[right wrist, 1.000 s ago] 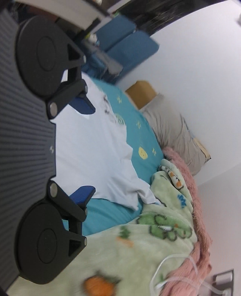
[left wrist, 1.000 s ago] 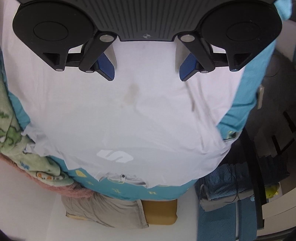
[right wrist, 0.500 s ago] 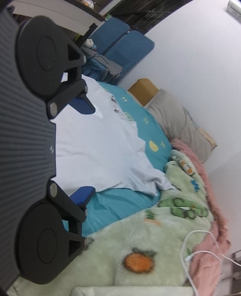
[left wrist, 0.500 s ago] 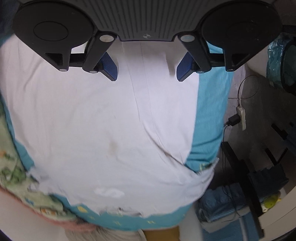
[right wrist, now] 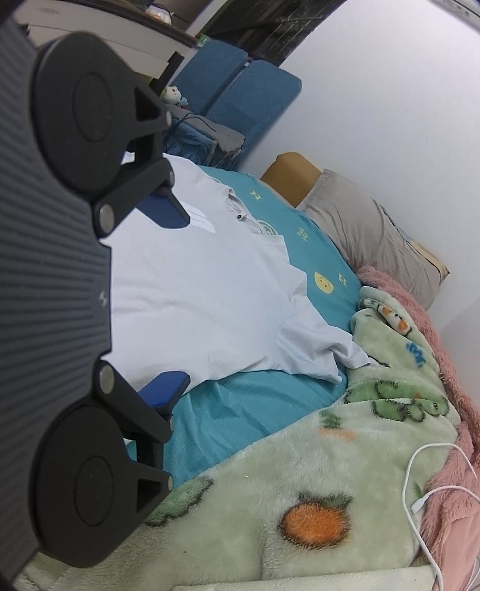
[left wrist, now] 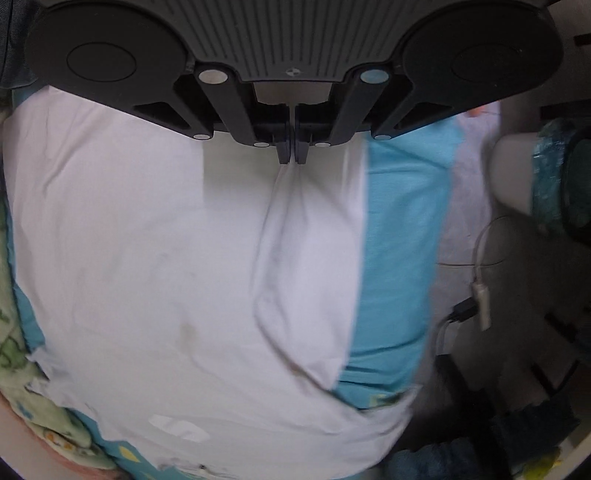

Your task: Fold clothes

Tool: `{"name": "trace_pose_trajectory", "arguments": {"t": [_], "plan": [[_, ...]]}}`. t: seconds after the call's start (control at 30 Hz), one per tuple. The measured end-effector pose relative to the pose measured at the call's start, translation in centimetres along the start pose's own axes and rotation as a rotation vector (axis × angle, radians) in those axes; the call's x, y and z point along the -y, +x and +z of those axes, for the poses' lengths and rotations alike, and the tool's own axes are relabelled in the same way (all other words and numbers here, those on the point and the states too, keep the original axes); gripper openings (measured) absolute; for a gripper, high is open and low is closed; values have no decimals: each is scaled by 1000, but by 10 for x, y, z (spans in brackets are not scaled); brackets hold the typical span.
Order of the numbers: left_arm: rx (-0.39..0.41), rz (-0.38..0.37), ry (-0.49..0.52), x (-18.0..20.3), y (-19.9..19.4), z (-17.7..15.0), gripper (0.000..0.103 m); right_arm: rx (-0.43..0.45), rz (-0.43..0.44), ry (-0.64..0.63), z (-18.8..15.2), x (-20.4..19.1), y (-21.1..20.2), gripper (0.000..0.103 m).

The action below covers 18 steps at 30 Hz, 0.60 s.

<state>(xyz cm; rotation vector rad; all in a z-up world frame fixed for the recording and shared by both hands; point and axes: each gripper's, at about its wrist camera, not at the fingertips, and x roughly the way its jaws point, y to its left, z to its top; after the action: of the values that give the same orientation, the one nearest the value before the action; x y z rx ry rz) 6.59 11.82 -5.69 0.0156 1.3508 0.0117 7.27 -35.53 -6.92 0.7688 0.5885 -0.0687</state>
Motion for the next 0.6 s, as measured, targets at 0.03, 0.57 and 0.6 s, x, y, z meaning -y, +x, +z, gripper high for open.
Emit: {"name": "trace_pose_trajectory", "arguments": {"t": [0.03, 0.57, 0.6], "plan": [[-9, 27, -10, -9, -6, 2, 2, 2, -2, -2, 0, 0, 0, 86], [250, 59, 4, 12, -54, 14, 61, 28, -83, -193, -5, -21, -3, 86], [307, 48, 14, 21, -59, 15, 64, 31, -87, -215, -7, -23, -3, 86]]}}
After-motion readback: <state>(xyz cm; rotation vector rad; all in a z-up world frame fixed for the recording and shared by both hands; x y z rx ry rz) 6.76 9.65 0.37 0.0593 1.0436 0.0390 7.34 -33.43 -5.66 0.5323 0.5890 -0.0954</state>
